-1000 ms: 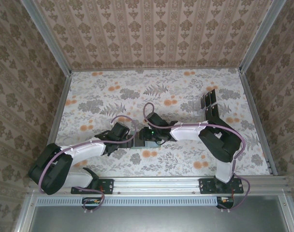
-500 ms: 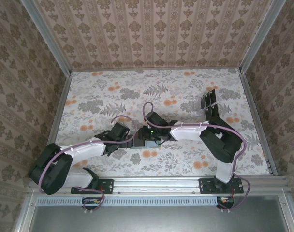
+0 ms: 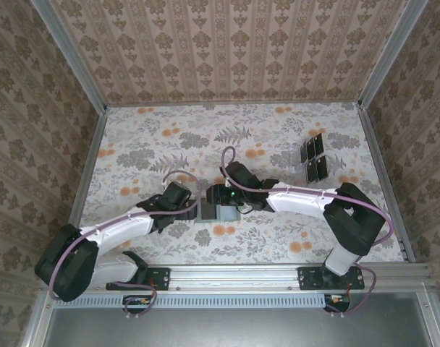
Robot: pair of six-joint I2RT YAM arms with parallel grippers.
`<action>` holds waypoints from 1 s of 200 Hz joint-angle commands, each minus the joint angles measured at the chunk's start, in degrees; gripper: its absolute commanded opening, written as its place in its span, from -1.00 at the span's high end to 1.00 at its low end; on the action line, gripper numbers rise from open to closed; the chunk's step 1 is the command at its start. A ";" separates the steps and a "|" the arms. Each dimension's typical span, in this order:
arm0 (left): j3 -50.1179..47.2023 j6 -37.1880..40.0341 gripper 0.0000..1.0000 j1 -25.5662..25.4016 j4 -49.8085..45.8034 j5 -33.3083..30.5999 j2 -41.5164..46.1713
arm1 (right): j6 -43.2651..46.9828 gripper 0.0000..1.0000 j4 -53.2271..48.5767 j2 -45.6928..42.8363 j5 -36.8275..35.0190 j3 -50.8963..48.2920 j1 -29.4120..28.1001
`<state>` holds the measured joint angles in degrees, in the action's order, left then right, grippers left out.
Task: Put the credit cards into the card holder
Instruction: Insert the credit card into the card slot, then close the card holder at the center of the table.
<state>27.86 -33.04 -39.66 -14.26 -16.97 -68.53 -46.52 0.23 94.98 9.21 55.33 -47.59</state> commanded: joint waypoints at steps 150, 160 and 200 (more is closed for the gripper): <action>6.75 1.91 -0.99 0.28 1.40 1.69 1.35 | 18.61 -0.01 -16.52 -6.71 -16.46 3.66 2.84; 6.86 1.77 -1.00 -0.08 1.74 2.02 1.45 | 19.87 -0.01 -18.71 -5.91 -16.41 5.11 2.83; 6.27 1.83 -1.00 -2.63 0.83 1.39 3.04 | 19.85 -0.01 -21.35 -3.80 -16.36 6.69 2.88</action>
<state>33.17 -32.51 -40.80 -13.04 -15.66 -66.78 -28.16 -16.97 89.56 -5.74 60.88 -45.01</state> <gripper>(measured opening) 0.997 0.505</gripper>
